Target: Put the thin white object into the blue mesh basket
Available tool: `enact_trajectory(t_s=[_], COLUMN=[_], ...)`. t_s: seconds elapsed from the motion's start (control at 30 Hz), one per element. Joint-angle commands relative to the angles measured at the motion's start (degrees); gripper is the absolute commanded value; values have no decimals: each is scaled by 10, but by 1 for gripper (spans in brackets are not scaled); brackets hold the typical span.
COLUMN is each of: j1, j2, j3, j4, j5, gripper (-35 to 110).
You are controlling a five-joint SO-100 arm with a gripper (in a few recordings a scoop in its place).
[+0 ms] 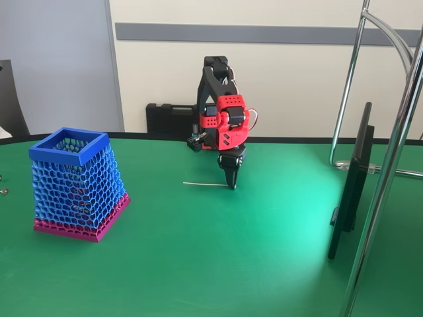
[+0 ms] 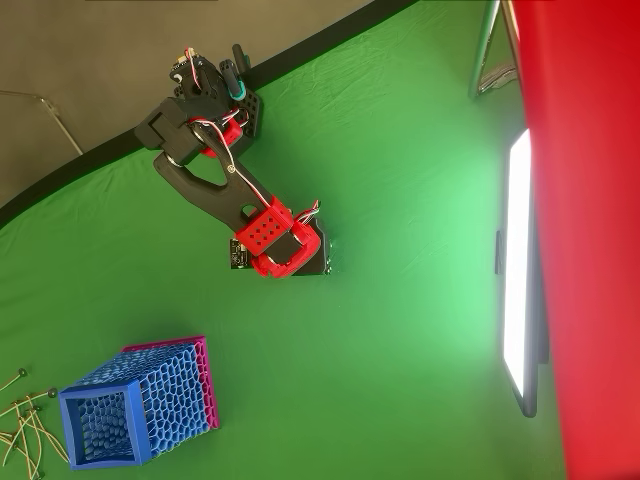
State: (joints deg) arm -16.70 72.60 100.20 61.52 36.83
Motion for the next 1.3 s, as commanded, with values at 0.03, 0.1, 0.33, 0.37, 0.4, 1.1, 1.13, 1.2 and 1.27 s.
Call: enact_trajectory(t_s=[0.03,0.1,0.33,0.37,0.4,1.1,1.13,1.2,1.27], j1=[3,8,38,44,48,269,287,316,338], j2=[8,23,87,95,104,246,236,215,194], j3=[-24,-33,-90,-99,-112,-208,-214,-228,-237], j4=[3,3,3,3,3,-294,-308,-329,-347], j5=[-13,-25,-101,-108,-115,-152,-137,-104,-80], gripper=[3,3,1,1,1,3,3,3,3])
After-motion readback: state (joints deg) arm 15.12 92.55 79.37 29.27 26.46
